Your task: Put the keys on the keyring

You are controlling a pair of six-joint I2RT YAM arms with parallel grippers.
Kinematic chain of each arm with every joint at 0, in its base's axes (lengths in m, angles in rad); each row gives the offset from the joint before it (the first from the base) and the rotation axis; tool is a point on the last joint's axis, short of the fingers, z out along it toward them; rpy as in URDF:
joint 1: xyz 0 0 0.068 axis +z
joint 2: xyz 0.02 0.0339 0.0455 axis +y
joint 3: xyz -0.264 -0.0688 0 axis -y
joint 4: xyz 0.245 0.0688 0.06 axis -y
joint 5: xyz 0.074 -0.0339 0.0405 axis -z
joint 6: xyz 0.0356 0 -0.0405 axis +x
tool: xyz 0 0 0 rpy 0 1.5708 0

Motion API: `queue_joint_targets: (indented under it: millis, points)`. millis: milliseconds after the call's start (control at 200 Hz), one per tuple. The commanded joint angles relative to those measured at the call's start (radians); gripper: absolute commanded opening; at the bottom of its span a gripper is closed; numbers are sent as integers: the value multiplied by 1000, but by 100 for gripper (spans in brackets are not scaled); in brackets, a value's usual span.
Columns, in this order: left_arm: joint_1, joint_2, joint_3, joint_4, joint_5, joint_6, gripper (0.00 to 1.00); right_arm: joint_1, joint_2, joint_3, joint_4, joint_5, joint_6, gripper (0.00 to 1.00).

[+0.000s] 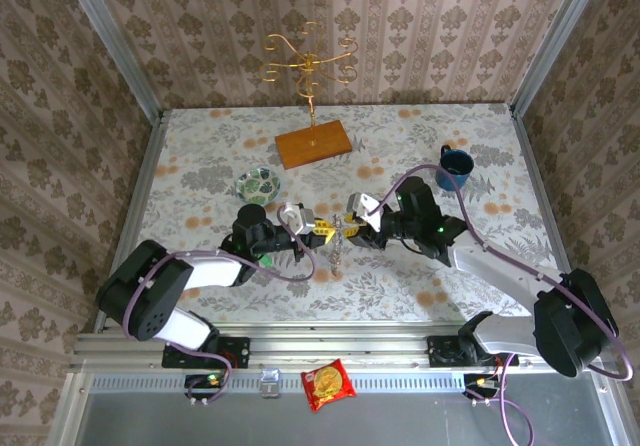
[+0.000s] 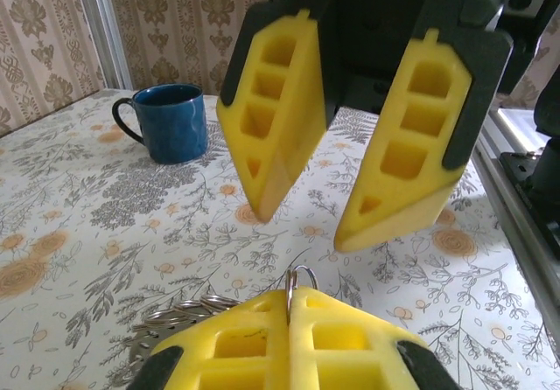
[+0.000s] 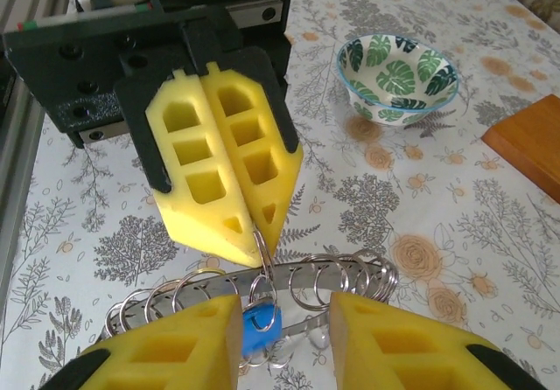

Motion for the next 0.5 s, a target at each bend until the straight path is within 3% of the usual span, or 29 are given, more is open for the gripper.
queue_joint_targets:
  millis: [0,215,495]
  points:
    - [7,2,3,89,41,-39,0,17,22,41,-20,-47,-47,33]
    - [8,16,6,114,64,-54,0,30,61,38,49,-22,-18,30]
    - [10,28,3,146,94,-75,0,33,85,47,76,-43,-12,19]
